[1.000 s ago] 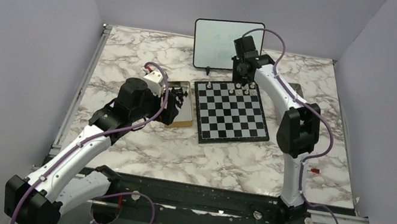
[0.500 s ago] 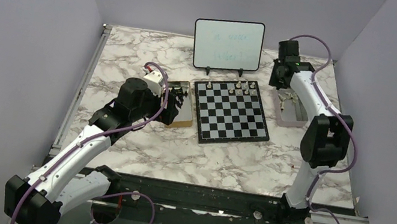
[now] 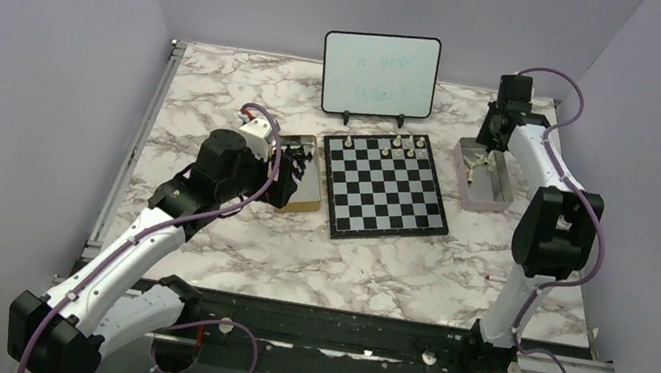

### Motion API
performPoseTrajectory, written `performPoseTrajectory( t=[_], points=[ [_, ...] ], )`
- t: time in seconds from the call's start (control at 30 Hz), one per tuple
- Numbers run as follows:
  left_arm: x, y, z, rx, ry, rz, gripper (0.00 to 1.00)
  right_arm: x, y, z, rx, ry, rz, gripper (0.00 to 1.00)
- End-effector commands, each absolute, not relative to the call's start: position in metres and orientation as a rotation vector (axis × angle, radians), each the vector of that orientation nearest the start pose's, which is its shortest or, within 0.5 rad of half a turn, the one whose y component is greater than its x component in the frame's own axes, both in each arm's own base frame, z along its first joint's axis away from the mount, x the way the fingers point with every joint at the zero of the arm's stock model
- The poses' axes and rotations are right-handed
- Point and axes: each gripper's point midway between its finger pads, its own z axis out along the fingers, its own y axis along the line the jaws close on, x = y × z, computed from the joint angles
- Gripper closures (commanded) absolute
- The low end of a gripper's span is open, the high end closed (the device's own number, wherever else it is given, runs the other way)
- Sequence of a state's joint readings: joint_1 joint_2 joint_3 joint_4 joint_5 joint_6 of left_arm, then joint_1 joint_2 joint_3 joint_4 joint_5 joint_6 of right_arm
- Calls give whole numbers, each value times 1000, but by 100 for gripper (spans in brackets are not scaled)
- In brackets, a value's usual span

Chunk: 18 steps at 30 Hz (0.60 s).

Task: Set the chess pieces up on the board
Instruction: Pick up the chess piece from the storage box.

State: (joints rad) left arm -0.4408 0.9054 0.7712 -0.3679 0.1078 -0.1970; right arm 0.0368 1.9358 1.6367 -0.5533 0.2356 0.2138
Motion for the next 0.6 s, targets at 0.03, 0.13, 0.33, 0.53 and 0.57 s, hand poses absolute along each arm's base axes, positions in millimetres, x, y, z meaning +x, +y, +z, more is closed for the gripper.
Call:
performPoseTrajectory(
  t=[0.03, 0.13, 0.33, 0.53, 0.57],
  points=[
    [267, -154, 192, 329, 2077, -484, 1, 517, -19, 108, 316, 2383, -161, 73],
    [267, -154, 191, 327, 2079, -478, 1, 520, -23, 97, 316, 2397, -164, 73],
    [269, -154, 190, 328, 2084, -472, 1, 528, -24, 85, 291, 2396, -165, 70],
    [270, -154, 188, 329, 2093, -470, 1, 535, -27, 75, 288, 2406, -176, 70],
    [270, -154, 188, 329, 2094, -470, 1, 535, -26, 73, 286, 2408, -174, 70]
  ],
)
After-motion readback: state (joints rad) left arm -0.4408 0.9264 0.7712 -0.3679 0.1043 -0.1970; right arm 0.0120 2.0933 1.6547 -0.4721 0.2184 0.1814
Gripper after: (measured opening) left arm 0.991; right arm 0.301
